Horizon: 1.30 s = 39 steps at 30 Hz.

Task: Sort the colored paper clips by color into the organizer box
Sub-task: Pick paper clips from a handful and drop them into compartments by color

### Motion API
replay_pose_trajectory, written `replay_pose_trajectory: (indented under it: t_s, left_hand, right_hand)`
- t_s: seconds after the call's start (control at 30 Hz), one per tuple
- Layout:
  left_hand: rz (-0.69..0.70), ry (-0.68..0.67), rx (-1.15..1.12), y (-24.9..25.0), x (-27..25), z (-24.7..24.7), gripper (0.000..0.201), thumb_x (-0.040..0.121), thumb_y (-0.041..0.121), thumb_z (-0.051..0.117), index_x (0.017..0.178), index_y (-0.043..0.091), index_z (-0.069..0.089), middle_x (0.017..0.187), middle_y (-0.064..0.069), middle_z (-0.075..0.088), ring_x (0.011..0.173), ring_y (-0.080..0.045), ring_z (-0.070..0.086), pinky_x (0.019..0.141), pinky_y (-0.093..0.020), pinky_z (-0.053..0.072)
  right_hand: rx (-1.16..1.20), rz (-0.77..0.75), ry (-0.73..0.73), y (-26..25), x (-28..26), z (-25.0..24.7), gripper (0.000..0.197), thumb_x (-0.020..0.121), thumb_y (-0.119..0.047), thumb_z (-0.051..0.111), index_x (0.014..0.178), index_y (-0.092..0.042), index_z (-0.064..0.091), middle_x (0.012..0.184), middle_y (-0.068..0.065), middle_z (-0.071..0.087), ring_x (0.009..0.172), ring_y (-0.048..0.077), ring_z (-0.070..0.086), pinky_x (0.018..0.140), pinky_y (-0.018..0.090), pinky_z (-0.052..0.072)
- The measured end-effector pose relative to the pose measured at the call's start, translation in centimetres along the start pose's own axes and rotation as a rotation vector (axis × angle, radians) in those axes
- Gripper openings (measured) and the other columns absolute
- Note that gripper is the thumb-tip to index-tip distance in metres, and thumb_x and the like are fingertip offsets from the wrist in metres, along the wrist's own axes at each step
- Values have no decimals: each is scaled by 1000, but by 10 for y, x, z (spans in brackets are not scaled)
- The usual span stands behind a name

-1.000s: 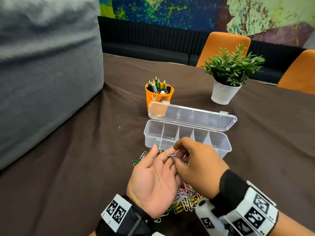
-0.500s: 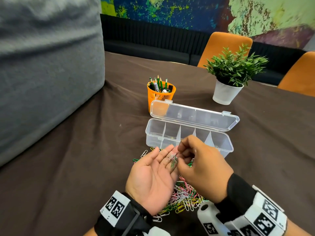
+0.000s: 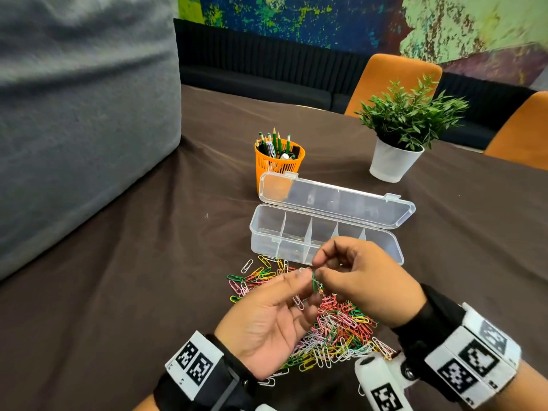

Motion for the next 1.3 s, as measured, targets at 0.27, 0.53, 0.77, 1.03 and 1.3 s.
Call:
replay_pose_trajectory:
  t_s: [0.27,0.53,0.77,1.03,1.3]
  left_hand:
    - [24,18,131,3,0,1,21,82,-7,64,101,1,64,77,-12,63,65,-16,58,50,-20,51]
    - [89,80,205,9,0,-5,32,85,-8,63,116,1,60,72,-12,61,61,-17,58,45,-21,49]
    - [109,94,245,11,-3,-1,32,84,-5,66,115,2,65,78,-11,64,62,-14,59,47,-20,50]
    - [166,116,247,20,-4,-3,31,76,2,71,106,1,66,81,-11,71,67,-15,66,53,-20,56]
    - [85,122,194,16,-5,-1,23,76,6,70,97,-3,72,90,-21,73,73,-22,73,52,-20,58]
  right_hand:
    - [216,117,-48,7,-2,-1,13,84,8,66,96,7,60,66,16,62,51,14,60,47,24,50]
    - [-483,-23,314,5,5,-86,16,80,-14,76,77,-21,61,67,-1,68,62,15,63,64,29,51]
    - [-757,-84,221,-9,-5,-66,16,86,-44,65,81,-28,65,74,-11,69,70,8,63,68,27,51]
    - [-174,-72,-20,-6,-6,4,13,83,-29,76,80,-18,71,69,7,69,54,15,55,56,33,52]
    - [143,35,-76,0,-6,0,8,84,0,70,82,-4,64,71,9,60,52,9,56,45,23,47]
Point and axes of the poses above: each hand's wrist, its own x-axis towards the middle knuckle, its own z-axis out of the palm, y = z × x, the point moved 8 cm from there along x, towards the middle knuckle
